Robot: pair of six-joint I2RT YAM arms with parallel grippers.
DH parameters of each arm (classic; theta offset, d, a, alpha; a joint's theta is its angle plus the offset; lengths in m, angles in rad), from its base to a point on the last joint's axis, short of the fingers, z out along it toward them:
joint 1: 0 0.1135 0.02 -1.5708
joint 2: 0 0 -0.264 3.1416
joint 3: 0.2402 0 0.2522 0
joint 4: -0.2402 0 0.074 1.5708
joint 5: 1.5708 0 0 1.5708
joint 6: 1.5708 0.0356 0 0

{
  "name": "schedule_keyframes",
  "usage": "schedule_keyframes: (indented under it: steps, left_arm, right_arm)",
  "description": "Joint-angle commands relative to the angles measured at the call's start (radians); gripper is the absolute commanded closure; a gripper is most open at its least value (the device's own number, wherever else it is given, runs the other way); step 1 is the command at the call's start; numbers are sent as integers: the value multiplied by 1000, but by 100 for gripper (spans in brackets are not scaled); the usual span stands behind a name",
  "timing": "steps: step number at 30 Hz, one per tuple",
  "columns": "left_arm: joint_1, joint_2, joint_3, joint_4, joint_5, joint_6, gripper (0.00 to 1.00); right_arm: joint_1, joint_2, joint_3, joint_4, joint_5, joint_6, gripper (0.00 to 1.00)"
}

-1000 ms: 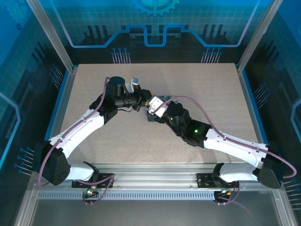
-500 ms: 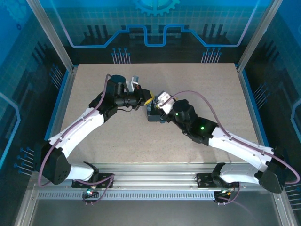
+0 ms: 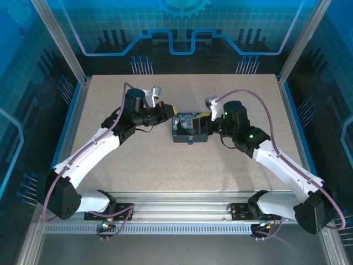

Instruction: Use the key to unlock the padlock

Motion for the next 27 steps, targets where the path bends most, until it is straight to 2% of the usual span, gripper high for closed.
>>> schedule_keyframes:
  steps: [1, 5, 12, 17, 23, 27]
  left_arm:
    - [-5, -50, -55, 98, -38, 40, 100]
    - [-10, -83, -114, 190, -60, 7, 100]
    - [-36, -102, -148, 270, -83, -32, 100]
    - [-49, -106, -176, 341, -78, -81, 100]
    - [-58, -105, -194, 400, -77, -122, 100]
    - [-63, -102, -201, 426, -78, -140, 100]
  right_arm:
    - [-17, 21, -43, 186, -215, 231, 50]
    - [-30, 51, -128, 446, -258, 439, 46]
    - [-35, 115, -229, 796, -258, 706, 49]
    - [-37, 132, -240, 888, -257, 763, 51]
    - [-37, 143, -231, 938, -265, 802, 49]
    - [-37, 160, -223, 960, -279, 821, 53]
